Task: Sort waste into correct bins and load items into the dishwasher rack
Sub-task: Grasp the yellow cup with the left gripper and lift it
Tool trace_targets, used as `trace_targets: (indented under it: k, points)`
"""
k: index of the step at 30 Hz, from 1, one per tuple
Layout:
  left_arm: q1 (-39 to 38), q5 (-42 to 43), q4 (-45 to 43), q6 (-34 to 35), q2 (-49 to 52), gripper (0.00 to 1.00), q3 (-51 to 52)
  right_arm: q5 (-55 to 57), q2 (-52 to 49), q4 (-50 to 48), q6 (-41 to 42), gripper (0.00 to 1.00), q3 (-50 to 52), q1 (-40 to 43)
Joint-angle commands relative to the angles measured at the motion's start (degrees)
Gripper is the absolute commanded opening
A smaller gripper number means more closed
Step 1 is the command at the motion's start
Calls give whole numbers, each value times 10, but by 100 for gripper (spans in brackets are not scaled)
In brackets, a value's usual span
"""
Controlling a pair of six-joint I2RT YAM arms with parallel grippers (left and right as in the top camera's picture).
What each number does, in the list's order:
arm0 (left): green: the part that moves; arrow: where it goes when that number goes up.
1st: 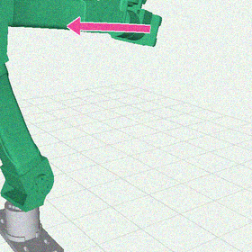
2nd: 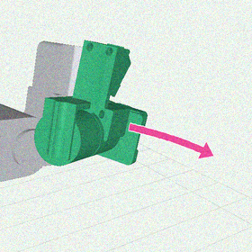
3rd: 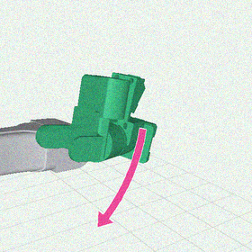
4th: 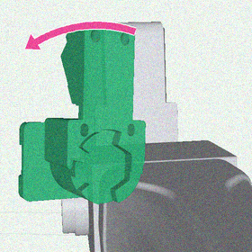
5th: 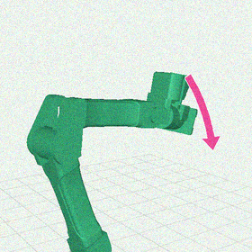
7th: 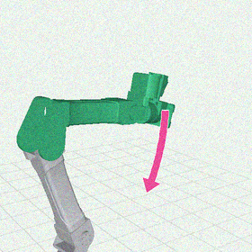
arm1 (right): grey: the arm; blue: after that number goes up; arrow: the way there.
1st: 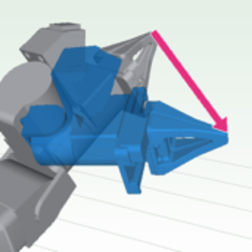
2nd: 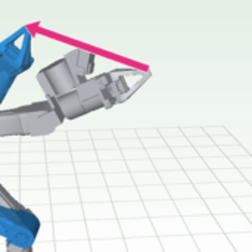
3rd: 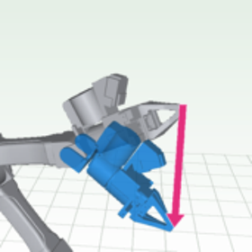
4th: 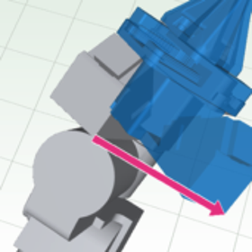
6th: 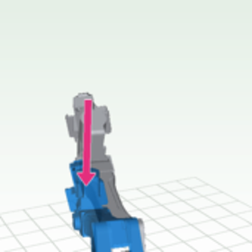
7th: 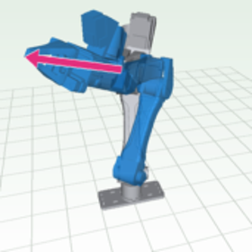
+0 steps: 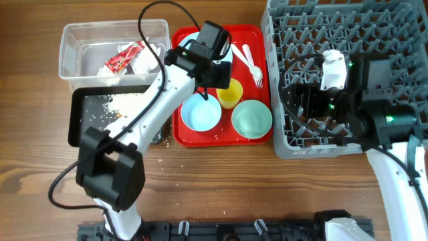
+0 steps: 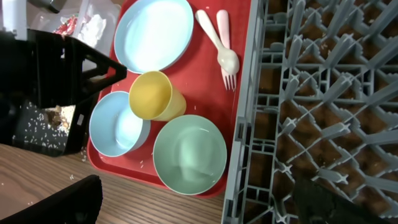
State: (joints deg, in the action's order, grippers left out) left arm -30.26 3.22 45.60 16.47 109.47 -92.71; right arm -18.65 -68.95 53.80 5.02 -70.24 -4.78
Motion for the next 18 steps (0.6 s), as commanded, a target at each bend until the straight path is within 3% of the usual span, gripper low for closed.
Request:
trace_targets:
  k: [1,7,9,12,16,18]
  points:
    - [2,-1,-11,-13,51,36,-6,-8,-7,-2,14,100,-11,0]
    - [3,-1,-28,-12,91,31,-6,-8,-7,-2,16,100,-11,0]
    - [3,-1,-39,-12,95,24,-5,-8,-7,-2,16,100,-11,0]
    - [2,-1,-46,-12,101,4,-5,-8,-7,-2,16,100,-11,0]
    - [7,22,-40,-10,93,4,-7,-10,-7,-9,16,100,-11,0]
    - [36,115,-39,-5,63,4,-18,-33,-7,-37,30,100,-11,0]
